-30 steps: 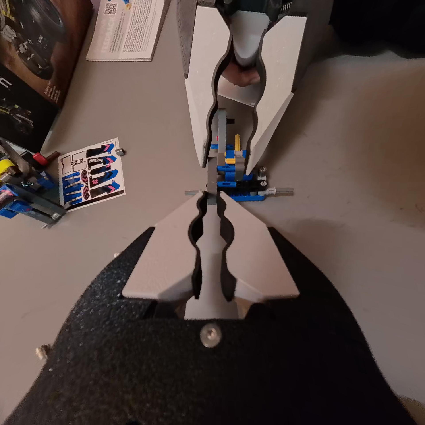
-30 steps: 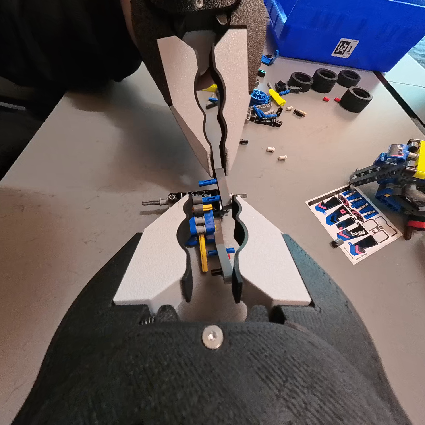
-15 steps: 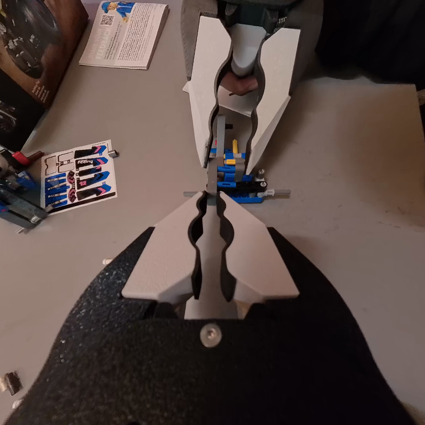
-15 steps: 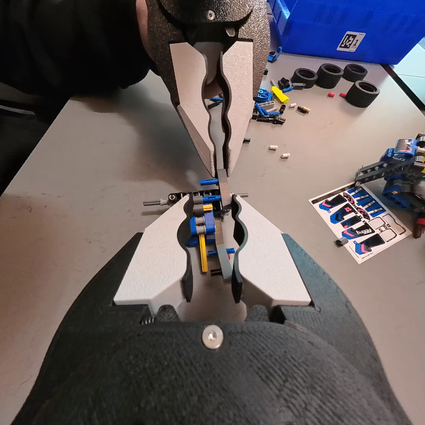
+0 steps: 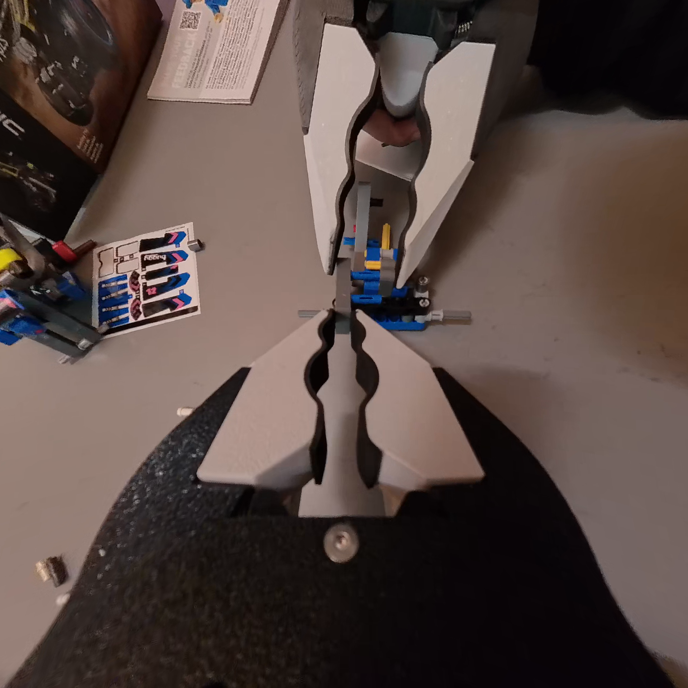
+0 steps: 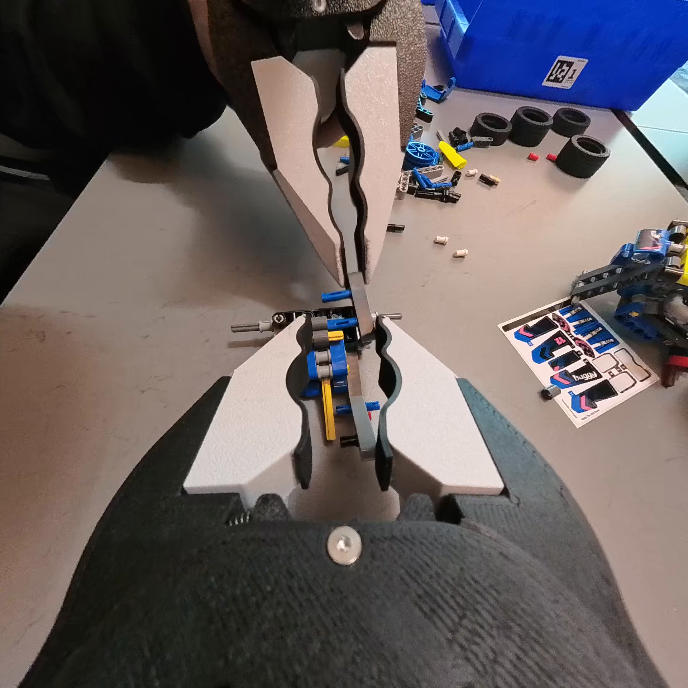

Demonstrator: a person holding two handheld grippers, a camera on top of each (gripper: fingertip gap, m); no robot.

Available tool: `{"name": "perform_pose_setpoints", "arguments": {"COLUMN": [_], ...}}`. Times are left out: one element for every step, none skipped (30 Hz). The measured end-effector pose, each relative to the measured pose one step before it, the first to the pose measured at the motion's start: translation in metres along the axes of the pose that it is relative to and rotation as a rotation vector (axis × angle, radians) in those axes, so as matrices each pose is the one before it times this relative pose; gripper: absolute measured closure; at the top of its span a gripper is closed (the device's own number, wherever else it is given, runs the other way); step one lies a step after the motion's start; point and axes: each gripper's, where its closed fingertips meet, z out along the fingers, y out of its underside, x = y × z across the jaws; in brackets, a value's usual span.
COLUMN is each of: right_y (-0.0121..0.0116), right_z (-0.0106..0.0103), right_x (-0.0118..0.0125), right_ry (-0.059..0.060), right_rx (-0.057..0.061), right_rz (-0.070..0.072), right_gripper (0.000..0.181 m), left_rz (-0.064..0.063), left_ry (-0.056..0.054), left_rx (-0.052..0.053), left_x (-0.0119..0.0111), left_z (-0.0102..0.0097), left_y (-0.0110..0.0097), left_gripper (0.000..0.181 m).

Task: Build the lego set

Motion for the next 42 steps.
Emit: {"name": "perform_pose_setpoints", "arguments": {"right_y": [-0.00003,-0.00008,0.00001,-0.00003,-0.00005,0.00001,0.00003,0.00001,-0.00003,-0.00003,-0.00003,0.00002,0.00003,0.00003,-0.00001,0.00003,-0.00012,-0.00014,-0.00018,-0.0001,-0.0001,-0.00009,-0.00009,0.00001,0.00005,-0.00012,0.00002,0.00005,-0.00007,0.00007,0.0,0.00008,-0.00001,0.00018,0.0001,-0.00003,-0.00003,-0.00005,-0.00008,0.00007,0.0,-0.00001], "right_z": [0.00004,-0.00004,0.00006,0.00002,0.00004,-0.00011,0.00018,0.00008,0.00003,-0.00009,-0.00002,-0.00006,0.0001,0.00009,-0.00004,0.00001,-0.00008,-0.00007,-0.00016,-0.00012,-0.00026,-0.00006,0.00002,0.00009,-0.00003,-0.00003,0.00018,0.00021,0.00001,0.00002,0.00001,0.00001,-0.0001,0.00019,0.00015,0.00023,0.00003,-0.00002,0.00011,0.00018,0.0002,0.00006], "right_x": [0.00002,-0.00007,-0.00008,-0.00017,-0.00063,-0.00061,-0.00025,0.00002,-0.00008,-0.00007,0.00007,-0.00003,0.00007,0.00015,-0.00003,-0.00008,0.00011,0.00014,0.00011,0.00024,0.00045,-0.00017,0.00018,0.00086,0.00022,-0.00046,-0.00044,-0.00024,-0.0003,-0.00031,0.00003,-0.00032,-0.00025,-0.0009,-0.00106,-0.00028,0.00009,0.00028,-0.00002,-0.00035,0.00003,0.00004], "right_ry": [0.0009,0.0016,0.0008,-0.0009,-0.0041,-0.0036,-0.0008,0.001,-0.0002,0.0006,0.0014,0.0005,-0.0002,-0.0004,0.0009,0.0019,0.0033,0.0038,0.0031,0.0022,0.0033,0.0004,0.0033,0.0071,0.0012,-0.0036,-0.0017,0.0017,-0.0001,-0.0004,0.0008,-0.0007,-0.0025,-0.0064,-0.0061,0.0006,0.0023,0.0031,0.0003,-0.0028,-0.0027,-0.0018], "right_rx": [-0.0001,0.0005,0.0004,0.0,0.0002,0.0002,-0.0004,-0.0007,0.0,0.0005,0.0002,0.0,-0.0006,-0.0005,0.0,0.0002,0.0009,0.001,0.0008,0.0006,0.0013,0.0007,0.0002,0.0004,-0.0002,0.0003,-0.0005,-0.0004,-0.0001,-0.0001,-0.0004,-0.0002,-0.0002,-0.0013,-0.0018,-0.0011,-0.0002,0.0003,0.0001,-0.0003,-0.0001,-0.0006], "right_rz": [-0.0012,-0.0022,-0.0019,-0.0008,-0.0006,-0.002,-0.0019,-0.0005,-0.0005,-0.0015,-0.0013,-0.0004,0.0009,0.0007,-0.001,-0.003,-0.0031,-0.0024,-0.0019,0.0021,0.0017,-0.0016,-0.0017,0.0003,0.0006,-0.0004,-0.0022,-0.003,-0.003,-0.0012,-0.0015,-0.0015,0.0014,0.0025,0.0029,0.0039,0.0005,-0.001,0.0,0.0014,0.004,0.0041], "right_gripper": [0.149,0.149,0.149,0.149,0.149,0.15,0.15,0.15,0.15,0.15,0.15,0.15,0.15,0.15,0.151,0.15,0.151,0.151,0.151,0.151,0.151,0.151,0.151,0.151,0.151,0.151,0.151,0.151,0.151,0.151,0.151,0.151,0.151,0.151,0.151,0.151,0.151,0.151,0.151,0.151,0.151,0.151], "left_rz": [-0.0112,0.0022,0.0102,-0.0011,-0.0184,-0.0286,-0.0266,-0.0141,0.0061,0.0217,0.022,0.0166,0.0107,0.0046,0.0072,0.0168,0.0242,0.0254,0.0246,0.0236,0.0207,0.013,0.0039,-0.0014,-0.0037,-0.0019,-0.0013,-0.0039,-0.0036,-0.0005,-0.0003,-0.0016,-0.0031,-0.0078,-0.0139,-0.0151,-0.0143,-0.0183,-0.0229,-0.0175,-0.0071,-0.0083], "left_ry": [0.0036,0.0031,0.0019,0.0054,0.0146,0.0225,0.0197,0.0102,0.0014,-0.0051,-0.0064,-0.0041,-0.0016,-0.0004,-0.0023,-0.0066,-0.0107,-0.0131,-0.013,-0.0122,-0.011,-0.0059,-0.0009,-0.0016,-0.0001,0.0025,0.0017,0.0011,0.0008,-0.0005,-0.0015,-0.0004,0.0015,0.0053,0.0084,0.0061,0.0022,0.0015,0.0033,0.0055,0.0033,0.002], "left_rx": [0.0005,0.0022,0.0045,0.0051,0.0045,0.0046,0.0056,0.0026,-0.0019,-0.0026,-0.0017,-0.0014,-0.0011,-0.0002,0.001,0.0011,0.0011,0.0022,0.0043,0.007,0.0078,0.0065,0.0081,0.0134,0.014,0.0106,0.0073,0.0061,0.0047,0.0011,-0.0027,-0.0042,-0.0035,-0.0049,-0.0064,-0.0017,0.0041,0.0045,0.0011,-0.0018,-0.0002,0.0005], "left_x": [0.00027,0.00011,-0.0001,0.00003,0.00049,0.00102,0.00052,-0.00009,-0.00022,-0.00012,-0.00019,-0.00014,-0.00022,-0.00026,-0.00018,-0.00014,-0.00014,-0.00016,-0.00022,-0.00025,-0.00023,-0.00003,-0.00004,-0.00056,-0.00042,0.00006,0.00019,0.00008,0.00031,0.00025,0.00011,0.00012,0.00042,0.00073,0.00093,0.0005,-0.00001,-0.00018,0.00008,0.00034,0.00008,0.00004], "left_z": [0.0005,0.00012,-0.00029,-0.00048,-0.00033,-0.00031,-0.00023,0.00019,0.00049,0.00029,-0.00003,-0.00015,-0.00012,-0.00012,-0.00023,-0.00052,-0.00061,-0.00081,-0.0009,-0.0007,-0.00033,0.00001,0.00012,0.00019,0.00029,0.00047,0.00026,0.00009,-0.00001,0.00005,0.00015,0.00014,0.00006,-0.00001,0.00029,0.00012,0.00018,0.00026,0.00055,0.00057,0.00052,0.00041], "left_y": [0.00018,0.00015,-0.00012,-0.00025,0.0,0.00006,0.00013,0.00041,0.00065,0.00048,-0.00017,-0.00024,-0.00013,-0.00015,-0.00046,-0.00076,-0.00088,-0.00136,-0.0017,-0.00175,-0.00121,-0.00023,0.00034,0.0002,0.0005,0.0008,0.00102,0.00066,0.00025,0.00017,0.0003,0.00013,0.0,0.00033,0.001,0.00062,0.00016,0.00024,0.0007,0.00109,0.001,0.00075], "left_gripper": [0.177,0.177,0.176,0.177,0.177,0.177,0.177,0.177,0.177,0.177,0.177,0.177,0.177,0.177,0.177,0.177,0.177,0.177,0.177,0.177,0.177,0.177,0.177,0.177,0.177,0.177,0.177,0.177,0.177,0.177,0.177,0.177,0.177,0.177,0.177,0.176,0.177,0.177,0.177,0.177,0.177,0.177]}}
